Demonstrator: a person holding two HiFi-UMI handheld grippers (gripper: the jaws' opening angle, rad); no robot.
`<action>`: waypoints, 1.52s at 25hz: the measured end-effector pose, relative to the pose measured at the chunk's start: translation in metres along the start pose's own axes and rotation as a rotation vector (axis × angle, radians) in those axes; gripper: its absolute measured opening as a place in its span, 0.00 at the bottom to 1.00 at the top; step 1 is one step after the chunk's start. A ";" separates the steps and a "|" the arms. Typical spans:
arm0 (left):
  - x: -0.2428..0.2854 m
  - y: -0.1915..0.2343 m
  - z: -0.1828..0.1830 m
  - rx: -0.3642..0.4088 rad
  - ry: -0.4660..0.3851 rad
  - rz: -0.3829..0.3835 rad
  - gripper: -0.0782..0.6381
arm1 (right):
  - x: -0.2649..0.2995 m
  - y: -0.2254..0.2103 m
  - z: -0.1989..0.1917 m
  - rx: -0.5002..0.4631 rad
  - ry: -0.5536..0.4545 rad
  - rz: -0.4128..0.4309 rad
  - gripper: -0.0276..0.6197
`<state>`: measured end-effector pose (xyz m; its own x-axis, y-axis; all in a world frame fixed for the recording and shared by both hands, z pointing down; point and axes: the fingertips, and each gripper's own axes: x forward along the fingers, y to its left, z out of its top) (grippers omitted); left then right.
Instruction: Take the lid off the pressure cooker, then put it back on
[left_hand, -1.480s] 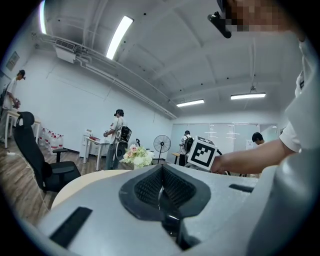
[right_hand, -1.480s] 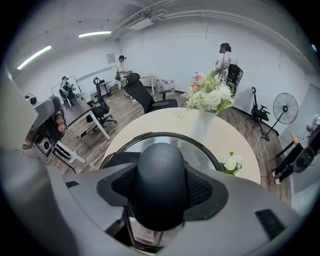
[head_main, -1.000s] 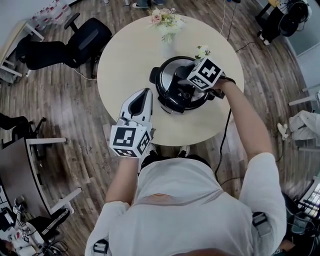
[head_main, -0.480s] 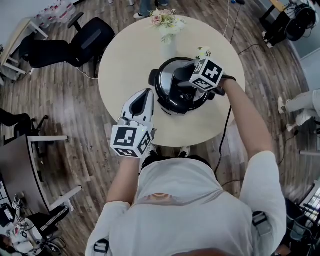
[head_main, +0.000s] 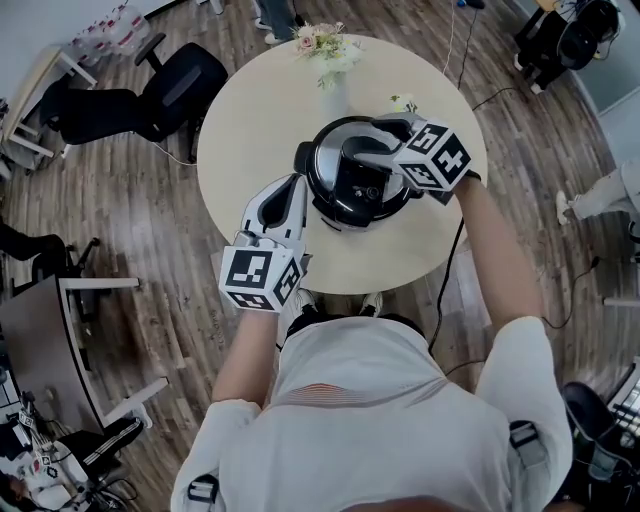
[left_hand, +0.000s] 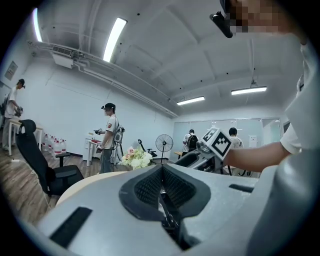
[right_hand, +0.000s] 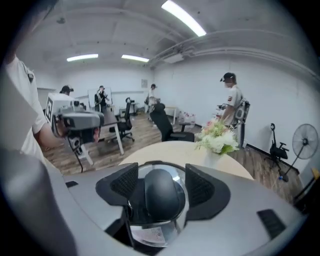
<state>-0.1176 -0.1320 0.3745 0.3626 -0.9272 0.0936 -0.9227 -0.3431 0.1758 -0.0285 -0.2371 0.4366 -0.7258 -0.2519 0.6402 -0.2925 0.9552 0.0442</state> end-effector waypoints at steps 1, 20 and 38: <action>0.000 0.000 0.002 0.005 -0.002 -0.001 0.12 | -0.013 -0.001 0.009 0.031 -0.068 -0.031 0.50; 0.012 -0.023 0.026 0.071 -0.020 -0.030 0.11 | -0.169 0.023 0.000 0.283 -0.592 -0.612 0.04; 0.014 -0.033 0.026 0.077 -0.018 -0.041 0.12 | -0.185 0.012 -0.005 0.292 -0.565 -0.632 0.04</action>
<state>-0.0853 -0.1374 0.3442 0.3987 -0.9144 0.0697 -0.9146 -0.3908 0.1035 0.1051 -0.1784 0.3228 -0.5511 -0.8300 0.0857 -0.8323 0.5541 0.0142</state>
